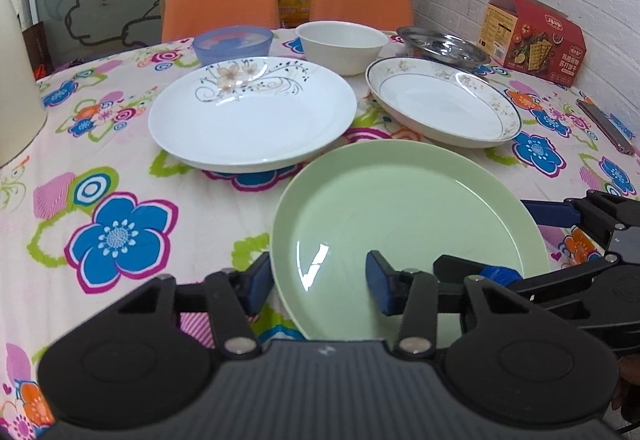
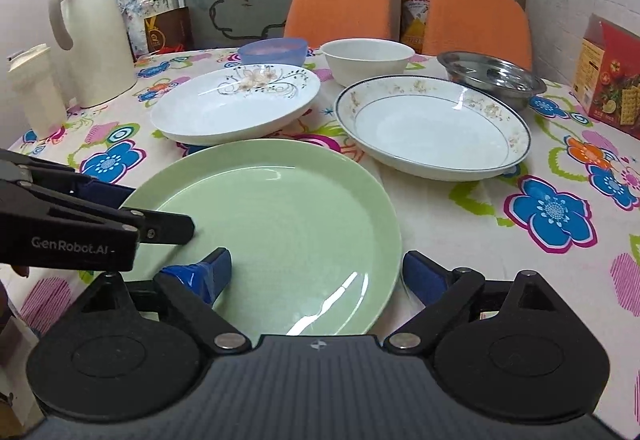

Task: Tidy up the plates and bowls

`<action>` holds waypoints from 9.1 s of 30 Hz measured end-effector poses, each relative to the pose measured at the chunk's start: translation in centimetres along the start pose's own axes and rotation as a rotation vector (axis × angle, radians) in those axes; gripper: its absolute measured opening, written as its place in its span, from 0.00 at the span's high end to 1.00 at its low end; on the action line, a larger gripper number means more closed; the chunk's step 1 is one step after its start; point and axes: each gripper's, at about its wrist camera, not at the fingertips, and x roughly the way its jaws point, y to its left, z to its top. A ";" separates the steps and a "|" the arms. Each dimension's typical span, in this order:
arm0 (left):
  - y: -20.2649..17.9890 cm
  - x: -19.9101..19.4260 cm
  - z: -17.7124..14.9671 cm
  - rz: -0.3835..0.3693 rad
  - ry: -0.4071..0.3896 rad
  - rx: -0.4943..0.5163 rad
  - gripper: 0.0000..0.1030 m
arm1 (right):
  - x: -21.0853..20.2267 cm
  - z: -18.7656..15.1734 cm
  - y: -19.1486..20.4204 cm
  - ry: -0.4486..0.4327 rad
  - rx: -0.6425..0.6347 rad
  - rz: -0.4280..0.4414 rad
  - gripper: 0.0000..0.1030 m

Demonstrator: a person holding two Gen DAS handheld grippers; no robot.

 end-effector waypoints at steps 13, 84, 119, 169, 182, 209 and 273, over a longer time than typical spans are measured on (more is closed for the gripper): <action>3.3 -3.4 -1.2 0.081 0.016 -0.092 0.58 | -0.4 0.9 5.9 -0.006 -0.039 0.055 0.20; 12.3 3.9 12.2 0.116 -0.032 -0.121 0.70 | 8.7 12.3 5.8 -0.038 0.030 0.014 0.18; 8.3 -7.0 -1.9 0.152 -0.089 -0.162 0.44 | -1.8 2.4 7.1 -0.102 0.075 0.079 0.19; -2.6 5.4 11.0 0.020 0.049 0.088 0.40 | 0.9 5.0 -13.6 -0.117 0.328 -0.144 0.19; -3.4 11.9 16.6 -0.073 0.169 0.020 0.36 | 5.3 7.2 -14.8 -0.038 0.245 -0.155 0.19; -5.7 15.4 16.4 -0.046 0.168 0.094 0.36 | 7.8 7.6 -13.1 0.004 0.146 -0.154 0.17; 13.9 -5.2 4.5 -0.068 -0.115 -0.142 0.36 | 5.7 5.3 6.8 0.037 0.034 0.138 0.19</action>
